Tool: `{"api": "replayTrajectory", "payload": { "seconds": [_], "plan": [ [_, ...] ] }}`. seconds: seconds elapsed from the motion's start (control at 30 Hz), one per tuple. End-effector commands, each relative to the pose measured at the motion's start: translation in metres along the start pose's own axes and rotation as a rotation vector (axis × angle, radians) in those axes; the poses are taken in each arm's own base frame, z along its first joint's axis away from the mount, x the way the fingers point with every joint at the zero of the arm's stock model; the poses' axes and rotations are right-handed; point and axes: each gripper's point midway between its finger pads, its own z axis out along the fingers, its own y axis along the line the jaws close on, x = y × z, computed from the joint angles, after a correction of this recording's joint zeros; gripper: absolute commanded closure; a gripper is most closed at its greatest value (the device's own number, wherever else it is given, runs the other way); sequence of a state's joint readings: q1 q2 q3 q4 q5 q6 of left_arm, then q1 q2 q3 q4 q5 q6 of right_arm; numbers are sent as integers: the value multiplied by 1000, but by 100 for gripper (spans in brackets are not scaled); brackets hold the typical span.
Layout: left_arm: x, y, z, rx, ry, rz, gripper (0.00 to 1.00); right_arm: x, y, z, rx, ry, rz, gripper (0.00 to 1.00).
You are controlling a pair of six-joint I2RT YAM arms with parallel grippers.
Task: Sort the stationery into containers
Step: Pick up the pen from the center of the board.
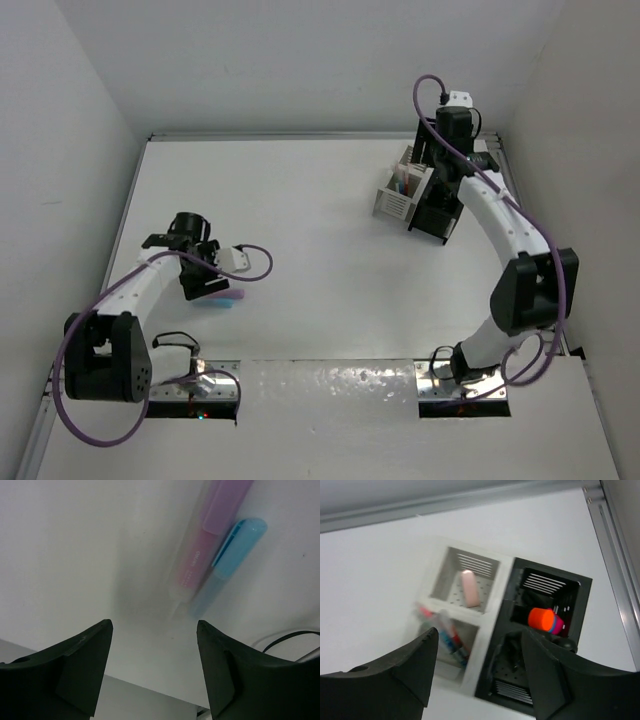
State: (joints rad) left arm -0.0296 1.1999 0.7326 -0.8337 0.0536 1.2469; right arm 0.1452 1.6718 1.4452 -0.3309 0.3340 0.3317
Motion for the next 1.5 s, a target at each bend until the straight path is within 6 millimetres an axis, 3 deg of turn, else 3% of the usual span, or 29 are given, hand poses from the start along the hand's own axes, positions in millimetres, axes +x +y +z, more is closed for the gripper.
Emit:
{"api": "replayTrajectory", "payload": {
  "seconds": [0.0,0.03,0.2,0.4,0.57,0.77,0.93,1.1,1.17,1.23,1.27,1.3,1.4,1.47],
  "plan": [
    [-1,-8,9,82,-28,136,34,-33,20,-44,-89,-130,-27,34],
    [-2,-9,12,89,-29,135,34,-23,23,-45,-98,-127,-33,34],
    [-15,-13,28,125,-57,102,36,-17,25,-67,-135,-171,-16,33],
    [-31,-8,36,76,-93,100,39,0,20,-73,-132,-144,-22,34],
    [-35,-19,45,93,-89,128,42,10,16,-75,-127,-130,-19,33],
    [-36,-31,56,105,-88,136,43,14,13,-77,-124,-128,-15,34],
    [-40,-38,65,124,-79,120,52,18,12,-78,-121,-122,-17,34],
    [-40,-32,74,83,-39,95,54,18,10,-82,-118,-131,-17,33],
    [-42,-31,77,88,-40,97,60,19,9,-82,-116,-132,-20,33],
    [-45,-30,77,105,-41,100,74,18,9,-84,-117,-136,-18,34],
    [-47,-31,78,126,-38,91,89,18,9,-86,-119,-135,-21,34],
    [-46,-33,79,134,-34,78,97,19,9,-86,-120,-132,-22,34],
    [-59,-24,73,144,-65,25,100,22,16,-93,-140,-129,-54,34],
    [-82,-5,58,113,-132,-32,100,24,28,-100,-176,-125,-68,34]
  ]
}}
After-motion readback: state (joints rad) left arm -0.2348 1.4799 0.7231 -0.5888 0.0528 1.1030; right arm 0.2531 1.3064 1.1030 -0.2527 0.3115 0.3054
